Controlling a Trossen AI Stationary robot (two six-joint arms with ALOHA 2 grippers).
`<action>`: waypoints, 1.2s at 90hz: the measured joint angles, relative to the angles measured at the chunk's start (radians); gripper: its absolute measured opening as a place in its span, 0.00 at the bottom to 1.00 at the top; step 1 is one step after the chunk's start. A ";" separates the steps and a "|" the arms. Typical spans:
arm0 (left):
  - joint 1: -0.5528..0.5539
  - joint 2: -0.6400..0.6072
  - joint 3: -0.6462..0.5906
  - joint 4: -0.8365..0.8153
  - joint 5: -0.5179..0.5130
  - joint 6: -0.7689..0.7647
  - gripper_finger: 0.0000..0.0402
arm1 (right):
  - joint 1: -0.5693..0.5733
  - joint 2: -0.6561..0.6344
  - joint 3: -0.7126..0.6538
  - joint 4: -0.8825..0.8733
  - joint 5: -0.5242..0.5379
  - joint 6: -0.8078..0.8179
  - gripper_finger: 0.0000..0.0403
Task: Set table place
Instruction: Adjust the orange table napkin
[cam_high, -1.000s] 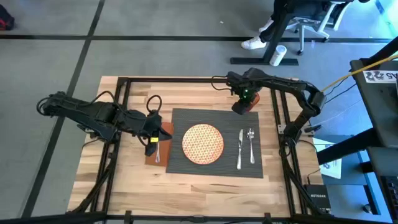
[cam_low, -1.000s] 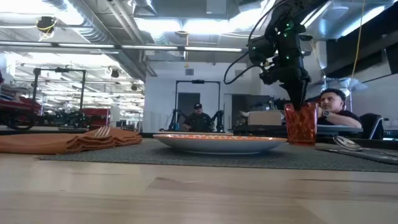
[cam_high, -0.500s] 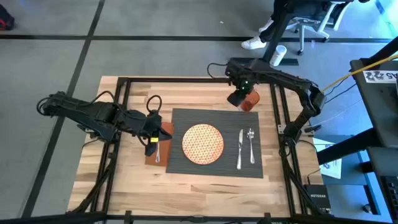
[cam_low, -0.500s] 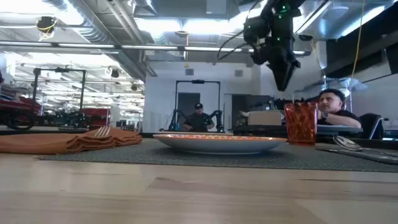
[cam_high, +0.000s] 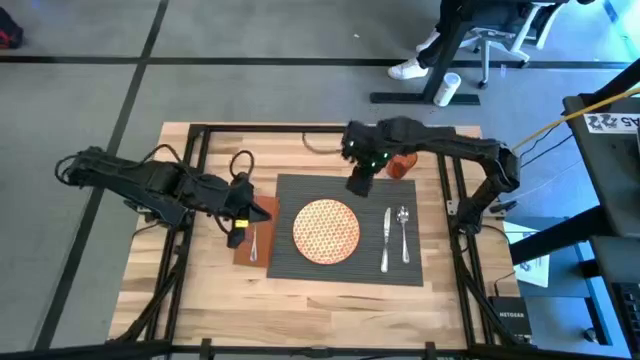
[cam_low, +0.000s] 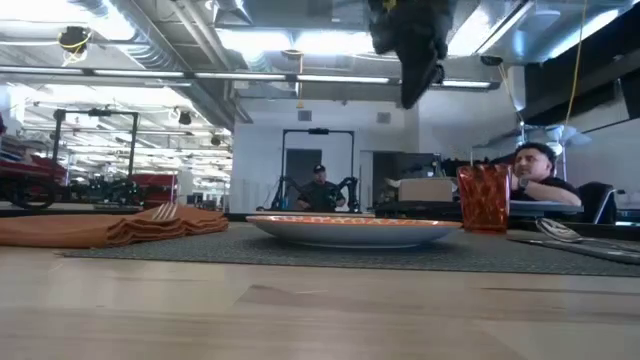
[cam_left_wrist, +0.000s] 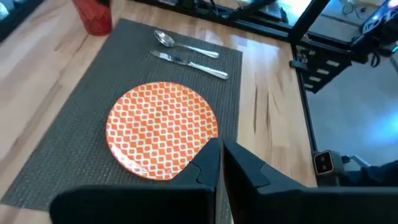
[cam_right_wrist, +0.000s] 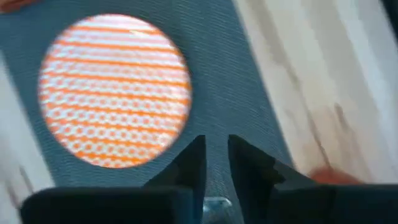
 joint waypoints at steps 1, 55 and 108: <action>0.000 -0.006 0.000 0.000 -0.003 0.000 0.00 | 0.009 0.000 0.000 0.007 0.000 0.001 0.09; 0.002 -0.227 0.000 -0.024 -0.136 0.059 0.00 | 0.314 0.145 -0.001 0.517 -0.044 0.284 0.00; 0.002 -0.281 0.000 -0.028 -0.170 0.064 0.00 | 0.437 0.388 -0.002 0.816 -0.026 0.447 0.00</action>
